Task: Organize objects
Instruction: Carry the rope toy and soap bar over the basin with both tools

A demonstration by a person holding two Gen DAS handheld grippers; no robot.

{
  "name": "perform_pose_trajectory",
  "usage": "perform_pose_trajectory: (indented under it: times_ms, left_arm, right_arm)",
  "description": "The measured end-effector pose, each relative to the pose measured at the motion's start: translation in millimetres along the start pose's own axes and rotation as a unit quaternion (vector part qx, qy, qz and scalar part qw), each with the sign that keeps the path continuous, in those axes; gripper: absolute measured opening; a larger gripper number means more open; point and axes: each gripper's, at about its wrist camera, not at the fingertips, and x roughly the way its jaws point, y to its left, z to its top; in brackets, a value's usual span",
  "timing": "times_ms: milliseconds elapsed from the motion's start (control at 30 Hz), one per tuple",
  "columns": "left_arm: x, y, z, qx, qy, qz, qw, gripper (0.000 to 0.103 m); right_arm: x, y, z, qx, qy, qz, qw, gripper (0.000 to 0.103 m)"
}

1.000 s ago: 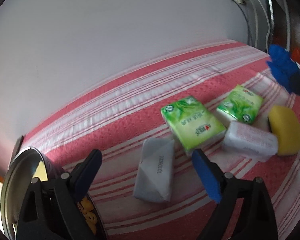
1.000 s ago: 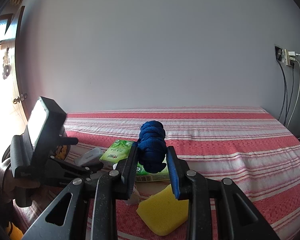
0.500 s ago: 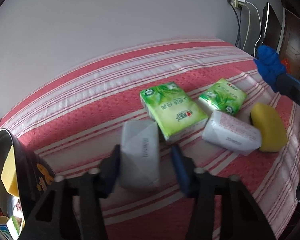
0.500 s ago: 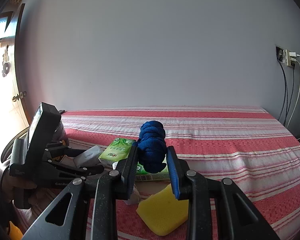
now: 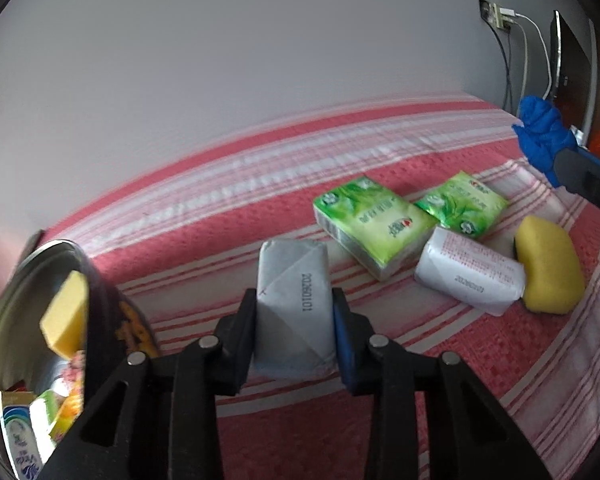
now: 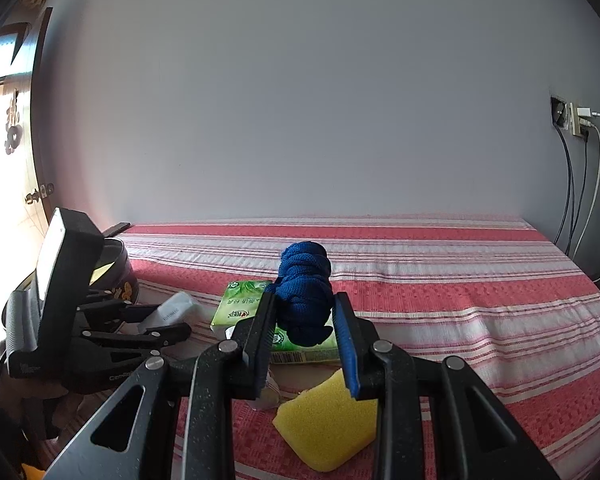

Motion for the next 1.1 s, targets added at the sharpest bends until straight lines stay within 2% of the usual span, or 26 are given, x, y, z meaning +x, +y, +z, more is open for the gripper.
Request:
perform_pose_trajectory:
  times_ms: [167, 567, 1100]
  left_arm:
    - [-11.5, 2.0, -0.8, -0.01, -0.03, 0.033, 0.9989, 0.034]
    - [-33.3, 9.3, -4.3, -0.028, -0.088, 0.074, 0.9929, 0.034]
    - [-53.4, 21.4, -16.5, -0.075, -0.136, 0.088, 0.9839, 0.034]
  right_arm:
    - [-2.7, 0.8, 0.0, -0.006, -0.007, 0.0, 1.0, 0.031]
    - [-10.3, 4.0, -0.4, -0.014, -0.024, -0.004, 1.0, 0.031]
    - [-15.6, 6.6, -0.6, -0.029, -0.045, -0.012, 0.999, 0.031]
